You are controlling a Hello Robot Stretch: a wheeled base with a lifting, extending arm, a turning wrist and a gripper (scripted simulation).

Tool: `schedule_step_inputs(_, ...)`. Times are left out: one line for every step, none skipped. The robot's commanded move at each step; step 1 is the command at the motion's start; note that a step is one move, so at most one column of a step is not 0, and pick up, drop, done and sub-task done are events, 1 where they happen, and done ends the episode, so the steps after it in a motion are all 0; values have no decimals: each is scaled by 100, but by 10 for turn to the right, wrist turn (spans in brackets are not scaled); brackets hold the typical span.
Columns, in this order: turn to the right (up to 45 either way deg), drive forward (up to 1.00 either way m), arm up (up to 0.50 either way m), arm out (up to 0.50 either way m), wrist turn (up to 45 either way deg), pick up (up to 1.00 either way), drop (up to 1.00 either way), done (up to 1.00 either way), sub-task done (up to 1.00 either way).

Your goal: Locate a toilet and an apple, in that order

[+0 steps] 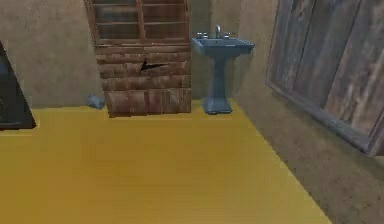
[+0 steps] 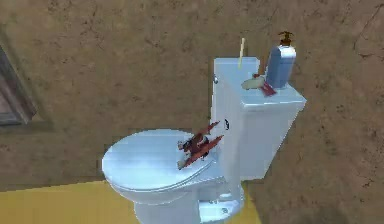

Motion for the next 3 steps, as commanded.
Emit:
schedule_step_inputs(-450,0,0,0,0,0,0,0,0)
schedule_step_inputs(-60,0,0,0,0,0,0,0,0)
schedule_step_inputs(-30,0,0,0,0,0,0,0,0)
